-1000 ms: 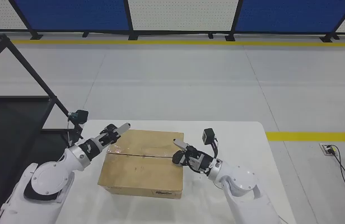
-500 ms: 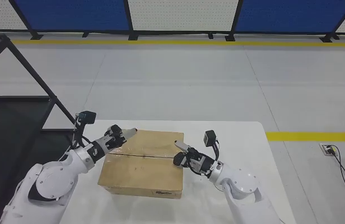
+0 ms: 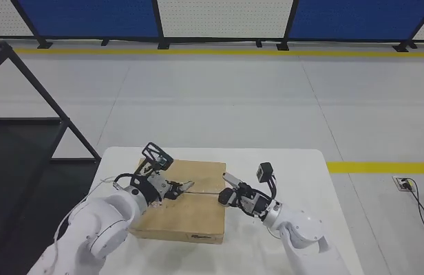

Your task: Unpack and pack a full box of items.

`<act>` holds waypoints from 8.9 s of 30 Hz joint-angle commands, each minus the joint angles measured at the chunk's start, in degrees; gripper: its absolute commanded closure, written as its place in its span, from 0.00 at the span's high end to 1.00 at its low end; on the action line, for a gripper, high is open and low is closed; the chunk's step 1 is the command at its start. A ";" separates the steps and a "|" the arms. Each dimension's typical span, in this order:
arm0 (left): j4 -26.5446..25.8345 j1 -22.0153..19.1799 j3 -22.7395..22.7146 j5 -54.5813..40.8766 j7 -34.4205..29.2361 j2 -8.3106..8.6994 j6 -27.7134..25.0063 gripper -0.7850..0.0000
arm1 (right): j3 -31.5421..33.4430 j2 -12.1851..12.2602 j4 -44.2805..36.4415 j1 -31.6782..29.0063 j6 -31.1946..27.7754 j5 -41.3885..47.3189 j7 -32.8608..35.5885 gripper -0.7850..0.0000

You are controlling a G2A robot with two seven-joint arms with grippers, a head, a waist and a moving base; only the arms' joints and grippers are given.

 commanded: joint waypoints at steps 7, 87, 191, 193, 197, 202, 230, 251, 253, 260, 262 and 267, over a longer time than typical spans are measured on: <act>0.03 0.01 0.01 0.23 0.08 -0.01 0.12 1.00 | -0.89 0.40 0.58 0.44 -0.39 0.76 -0.11 1.00; -0.71 5.30 -8.08 -3.36 1.05 -7.98 8.37 0.00 | -4.97 3.87 4.19 3.53 -2.21 6.71 -2.13 1.00; -0.51 16.37 -16.08 -9.10 14.28 -10.48 8.57 1.00 | -24.52 -3.99 27.39 24.84 -1.30 13.48 -9.99 1.00; -0.32 15.36 -15.12 -7.18 12.61 -10.49 8.39 1.00 | -24.16 -4.01 27.84 24.91 -1.64 13.54 -10.06 1.00; -0.64 13.25 -12.70 -2.44 9.56 -10.61 9.19 1.00 | -22.94 -3.86 29.01 24.82 -2.76 13.90 -9.45 1.00; -0.34 10.99 -9.27 5.23 6.52 -10.92 11.90 1.00 | -21.51 -3.58 30.07 24.49 -3.77 14.17 -8.29 1.00; -0.87 19.11 -16.74 0.86 19.31 -12.54 25.52 1.00 | -20.41 -5.13 24.28 23.76 1.61 13.66 -19.62 1.00; -1.74 23.61 -22.82 -3.70 22.54 -12.96 23.13 1.00 | -22.25 -7.40 27.60 28.04 6.99 11.70 -27.67 1.00; -1.86 24.18 -23.70 -4.41 22.97 -12.98 22.81 1.00 | -22.89 -7.95 29.20 29.09 6.92 12.14 -27.58 1.00; -1.46 24.74 -25.59 -5.95 23.51 -13.06 21.37 1.00 | -25.50 -9.83 33.84 32.15 6.11 12.36 -26.04 1.00; -1.14 24.71 -25.90 -6.65 23.69 -13.12 21.18 1.00 | -26.03 -10.32 35.05 32.82 5.65 12.38 -25.81 1.00; -0.17 24.75 -27.44 -8.80 24.23 -13.20 20.21 1.00 | -27.08 -11.52 37.62 34.35 3.79 12.80 -24.30 1.00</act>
